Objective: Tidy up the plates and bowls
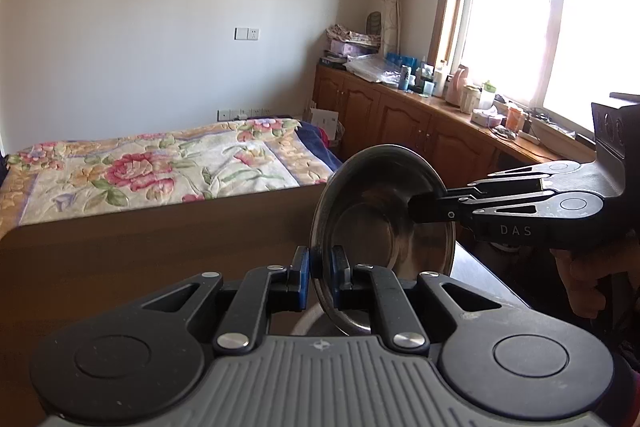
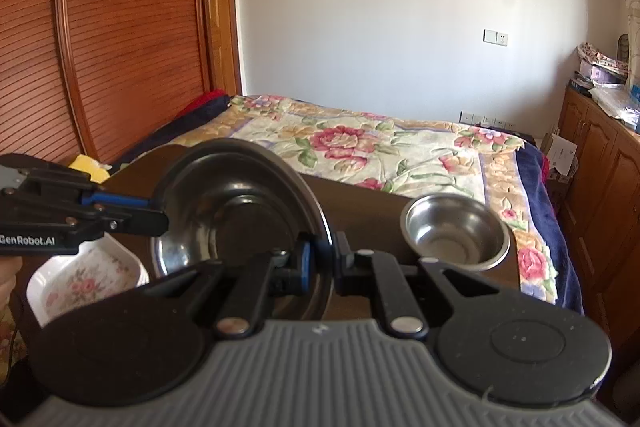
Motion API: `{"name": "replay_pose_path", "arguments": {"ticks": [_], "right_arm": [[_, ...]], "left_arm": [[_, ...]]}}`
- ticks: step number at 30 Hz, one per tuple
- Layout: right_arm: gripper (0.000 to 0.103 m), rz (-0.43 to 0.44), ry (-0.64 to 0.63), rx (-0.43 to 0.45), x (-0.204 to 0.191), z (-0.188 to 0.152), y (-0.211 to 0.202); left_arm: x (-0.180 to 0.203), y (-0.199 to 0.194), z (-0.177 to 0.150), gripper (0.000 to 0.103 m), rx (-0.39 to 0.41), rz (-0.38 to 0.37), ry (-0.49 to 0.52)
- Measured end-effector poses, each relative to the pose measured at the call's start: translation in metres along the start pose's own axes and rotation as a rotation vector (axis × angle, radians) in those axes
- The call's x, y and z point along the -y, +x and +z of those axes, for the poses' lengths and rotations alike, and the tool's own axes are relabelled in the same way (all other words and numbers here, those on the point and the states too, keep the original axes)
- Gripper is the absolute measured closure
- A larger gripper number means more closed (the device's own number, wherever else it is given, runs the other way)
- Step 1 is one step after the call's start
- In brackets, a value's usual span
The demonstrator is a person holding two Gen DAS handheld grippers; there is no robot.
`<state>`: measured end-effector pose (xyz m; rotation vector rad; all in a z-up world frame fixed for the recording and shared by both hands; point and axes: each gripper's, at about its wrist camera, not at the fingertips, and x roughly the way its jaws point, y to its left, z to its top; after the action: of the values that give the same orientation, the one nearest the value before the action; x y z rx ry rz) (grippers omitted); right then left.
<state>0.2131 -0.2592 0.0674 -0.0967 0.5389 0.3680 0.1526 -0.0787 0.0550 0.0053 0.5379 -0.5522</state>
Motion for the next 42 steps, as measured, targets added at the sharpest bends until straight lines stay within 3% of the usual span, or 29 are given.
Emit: {"name": "replay_pose_path", "arguments": {"ticks": [19, 42], "right_arm": [[0.09, 0.003, -0.012, -0.077, -0.02, -0.04, -0.008], [0.09, -0.005, -0.072, -0.096, -0.034, -0.058, -0.002]], "left_arm": [[0.007, -0.008, -0.053, 0.091, -0.068, -0.026, -0.005], [0.005, 0.006, -0.065, 0.091, -0.132, -0.025, 0.002]]}}
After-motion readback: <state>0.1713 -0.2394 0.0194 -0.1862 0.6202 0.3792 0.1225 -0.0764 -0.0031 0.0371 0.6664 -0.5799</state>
